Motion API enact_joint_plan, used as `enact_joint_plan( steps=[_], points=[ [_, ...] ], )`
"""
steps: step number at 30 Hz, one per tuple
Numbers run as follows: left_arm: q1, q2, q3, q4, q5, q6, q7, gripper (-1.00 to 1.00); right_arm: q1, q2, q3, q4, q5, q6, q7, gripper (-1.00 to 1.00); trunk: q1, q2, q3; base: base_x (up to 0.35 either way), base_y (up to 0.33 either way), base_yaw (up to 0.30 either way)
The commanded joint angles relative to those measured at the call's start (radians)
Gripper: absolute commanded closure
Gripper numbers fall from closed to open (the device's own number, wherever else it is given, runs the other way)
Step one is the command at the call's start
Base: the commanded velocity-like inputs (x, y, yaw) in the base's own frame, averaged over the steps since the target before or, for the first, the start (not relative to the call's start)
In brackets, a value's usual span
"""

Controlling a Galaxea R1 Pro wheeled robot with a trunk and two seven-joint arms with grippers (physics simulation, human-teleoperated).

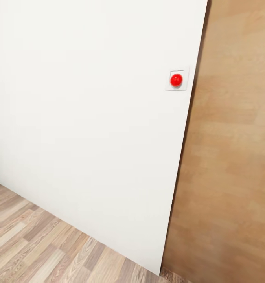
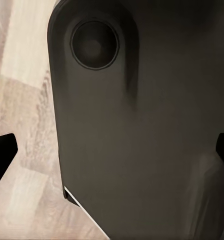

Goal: Put all the toys in the child's room - the three board games (two on the bed and one on the table), the two jigsaw puzzles on the table, and the tennis ball on the table - inside the toy box on the table in the child's room.

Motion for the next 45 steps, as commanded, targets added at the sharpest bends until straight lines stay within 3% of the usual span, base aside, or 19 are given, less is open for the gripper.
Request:
enact_joint_plan(
  steps=[1,45],
  points=[
    [0.000,0.000,-0.001,-0.001,0.000,0.000,0.000,-1.00,0.000,0.000,0.000,0.000,0.000,-0.003,0.000,-1.00,0.000,0.000,-0.001,0.000,0.000,0.283],
    [0.000,0.001,-0.002,-0.001,0.000,-0.003,0.000,-1.00,0.000,0.000,-0.003,0.000,-0.011,-0.010,0.000,-1.00,0.000,0.000,-0.001,0.000,0.000,0.283]
  ],
)
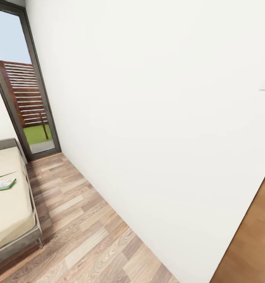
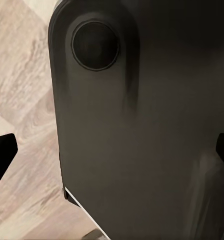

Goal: Put all the toys in the child's room - the three board games (two on the bed and one on the table), the two jigsaw puzzles on the table, and the tennis ball on the table - inside the toy box on the table in the child's room.

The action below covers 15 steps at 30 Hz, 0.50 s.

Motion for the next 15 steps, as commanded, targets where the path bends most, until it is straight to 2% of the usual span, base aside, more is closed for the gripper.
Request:
enact_joint_plan(
  steps=[1,15],
  points=[
    [0.000,0.000,-0.001,-0.001,0.000,-0.001,0.000,-1.00,0.000,0.000,0.000,0.000,-0.001,-0.004,0.000,-1.00,0.000,0.000,-0.001,0.000,0.000,0.283],
    [0.000,-0.001,-0.001,-0.001,0.000,-0.001,0.000,-1.00,0.000,0.000,0.000,0.000,-0.001,-0.004,0.000,-1.00,0.000,0.000,-0.001,0.000,0.000,0.283]
  ],
)
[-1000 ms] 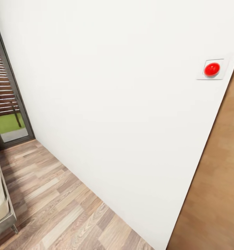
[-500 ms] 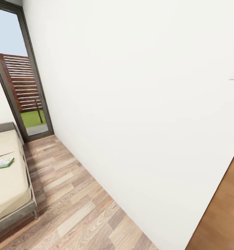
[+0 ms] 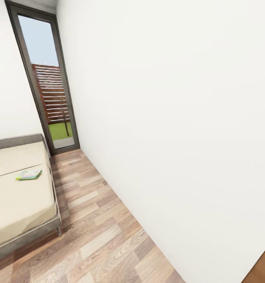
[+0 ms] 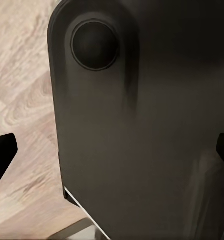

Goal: Put all the toys in the child's room - the three board games (two on the bed and one on the table), the two jigsaw puzzles on the table, and the tennis ball on the table - inside the toy box on the table in the child's room.

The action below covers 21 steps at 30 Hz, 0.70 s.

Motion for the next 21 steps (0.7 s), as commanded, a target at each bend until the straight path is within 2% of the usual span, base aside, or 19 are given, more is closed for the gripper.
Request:
enact_joint_plan(
  steps=[1,21],
  points=[
    [0.000,0.000,-0.001,-0.001,0.000,-0.001,0.000,-1.00,0.000,0.000,0.000,0.000,-0.001,-0.003,0.000,-1.00,0.000,0.000,-0.001,0.000,0.000,0.283],
    [0.000,-0.001,-0.001,-0.001,0.000,-0.001,0.000,-1.00,0.000,0.000,0.000,0.000,0.000,-0.004,0.000,-1.00,0.000,0.000,-0.001,0.000,0.000,0.283]
  ],
)
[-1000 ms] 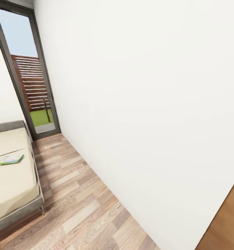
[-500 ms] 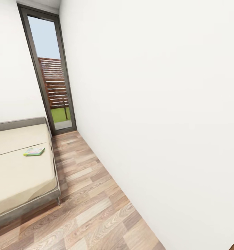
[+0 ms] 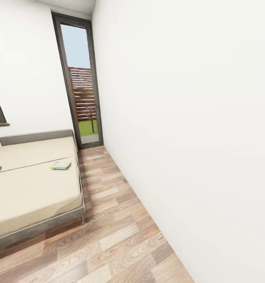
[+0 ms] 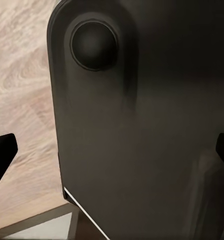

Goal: Put all the toys in the child's room - the three board games (two on the bed and one on the table), the two jigsaw puzzles on the table, and the tennis ball on the table - inside the toy box on the table in the child's room.

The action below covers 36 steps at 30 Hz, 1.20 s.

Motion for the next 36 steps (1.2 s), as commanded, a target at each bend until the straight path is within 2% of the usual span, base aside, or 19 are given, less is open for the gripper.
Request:
enact_joint_plan(
  steps=[1,36],
  points=[
    [0.000,0.000,-0.001,-0.001,0.000,-0.001,0.000,-1.00,0.000,0.000,0.000,0.000,-0.001,-0.003,0.000,-1.00,0.000,0.000,-0.001,0.000,0.000,0.283],
    [0.000,0.000,-0.001,-0.001,0.000,-0.001,0.000,-1.00,0.000,-0.001,-0.004,0.000,-0.006,-0.002,0.000,-1.00,0.000,0.000,-0.001,0.000,0.000,0.283]
  ],
)
